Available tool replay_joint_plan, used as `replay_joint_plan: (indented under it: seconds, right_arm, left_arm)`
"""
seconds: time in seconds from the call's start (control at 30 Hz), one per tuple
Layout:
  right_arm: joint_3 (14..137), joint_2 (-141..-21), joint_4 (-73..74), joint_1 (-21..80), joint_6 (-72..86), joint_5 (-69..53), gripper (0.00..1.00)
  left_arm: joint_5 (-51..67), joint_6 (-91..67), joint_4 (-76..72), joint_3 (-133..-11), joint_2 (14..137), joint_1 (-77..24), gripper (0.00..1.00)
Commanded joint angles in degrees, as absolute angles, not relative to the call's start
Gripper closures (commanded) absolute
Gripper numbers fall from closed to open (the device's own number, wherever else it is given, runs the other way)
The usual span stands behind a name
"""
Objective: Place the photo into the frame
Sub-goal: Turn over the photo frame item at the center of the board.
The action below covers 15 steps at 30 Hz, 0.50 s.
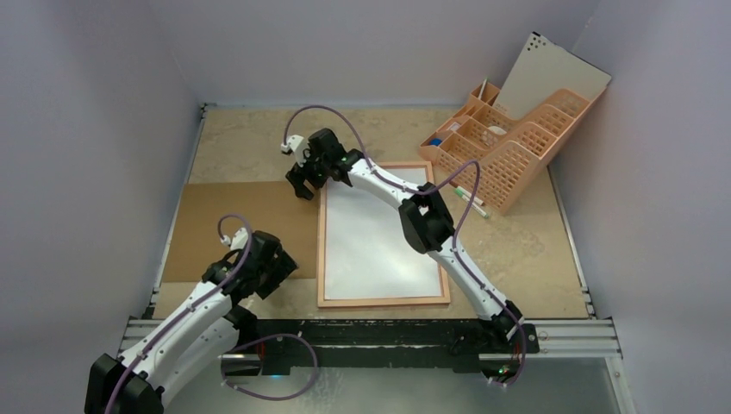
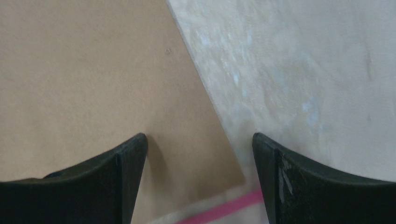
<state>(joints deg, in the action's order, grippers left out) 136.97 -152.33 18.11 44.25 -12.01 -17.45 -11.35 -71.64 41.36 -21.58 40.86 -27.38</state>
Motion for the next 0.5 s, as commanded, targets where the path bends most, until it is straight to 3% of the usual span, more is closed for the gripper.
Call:
replay_joint_plan:
  seconds: [0.0, 0.47]
  right_arm:
    - [140.8, -155.3, 22.9, 44.4, -14.4, -21.9, 0.15]
    - [134.1, -149.3, 28.9, 44.4, -18.5, -30.0, 0.17]
  left_arm:
    - [-12.5, -72.8, 40.0, -21.5, 41.7, -27.1, 0.3]
    - [-14.4, -74.3, 38.3, -20.5, 41.7, -27.1, 0.3]
